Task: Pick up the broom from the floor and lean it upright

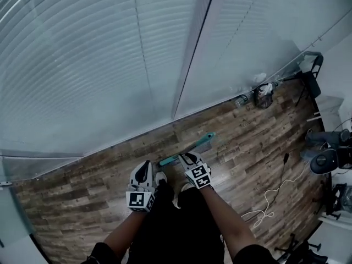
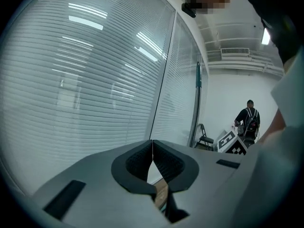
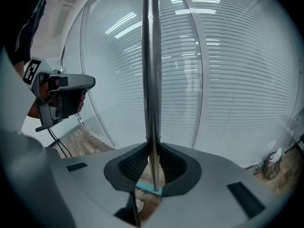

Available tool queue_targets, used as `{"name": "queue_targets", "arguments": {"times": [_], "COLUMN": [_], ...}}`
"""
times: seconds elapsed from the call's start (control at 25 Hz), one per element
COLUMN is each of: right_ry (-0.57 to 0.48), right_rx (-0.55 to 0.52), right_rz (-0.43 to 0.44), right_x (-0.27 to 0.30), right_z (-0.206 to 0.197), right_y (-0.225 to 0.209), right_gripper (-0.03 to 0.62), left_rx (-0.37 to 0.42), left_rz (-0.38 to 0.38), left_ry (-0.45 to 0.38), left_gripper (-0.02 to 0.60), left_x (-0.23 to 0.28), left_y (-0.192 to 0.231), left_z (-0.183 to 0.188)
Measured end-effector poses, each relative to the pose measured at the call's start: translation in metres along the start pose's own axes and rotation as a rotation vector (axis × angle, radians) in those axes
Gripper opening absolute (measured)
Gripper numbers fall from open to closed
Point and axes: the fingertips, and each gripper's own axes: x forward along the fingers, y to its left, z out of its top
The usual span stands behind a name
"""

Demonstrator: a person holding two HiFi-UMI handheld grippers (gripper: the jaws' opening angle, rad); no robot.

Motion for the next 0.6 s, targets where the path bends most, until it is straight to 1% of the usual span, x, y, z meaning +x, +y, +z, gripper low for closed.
{"name": "queue_targets", "arguments": {"times": [0.08, 0.16, 0.32, 0.4, 0.48, 0.6], "right_ry": [0.019, 0.041, 0.087, 0.113, 0.141, 0.185], "right_rx": [-0.014, -0.009, 0.036, 0.067, 0.093, 0.093], "right_rz": [0.02, 0.034, 0.043, 0.05, 0.067, 0.091], "right_x": [0.022, 0.045, 0.101, 0.132, 0.161, 0.203], "right_z": [-0.016, -0.04, -0.096, -0.121, -0.15, -0.189], "right_y": [-0.009, -0.018, -0.042, -0.054, -0.059, -0.067], "right_gripper": [0.083, 0.083, 0.083, 0.083, 0.083, 0.083], "left_rx": [0.022, 0.03, -0.029, -0.025, -0.017, -0.02], "left_rz": [0.008, 0.017, 0.098, 0.11, 0.125, 0.157], "left_ry": [0.017, 0.015, 0.001, -0.004, 0.011, 0.024], "left_gripper": [0.018, 0.018, 0.018, 0.018, 0.018, 0.018], "left_x": [0.016, 0.033, 0.068, 0.084, 0.093, 0.106], "left_y": [0.0, 0.001, 0.021, 0.03, 0.039, 0.057], "left_z": [-0.015, -0.03, -0.063, -0.079, -0.1, -0.129]}}
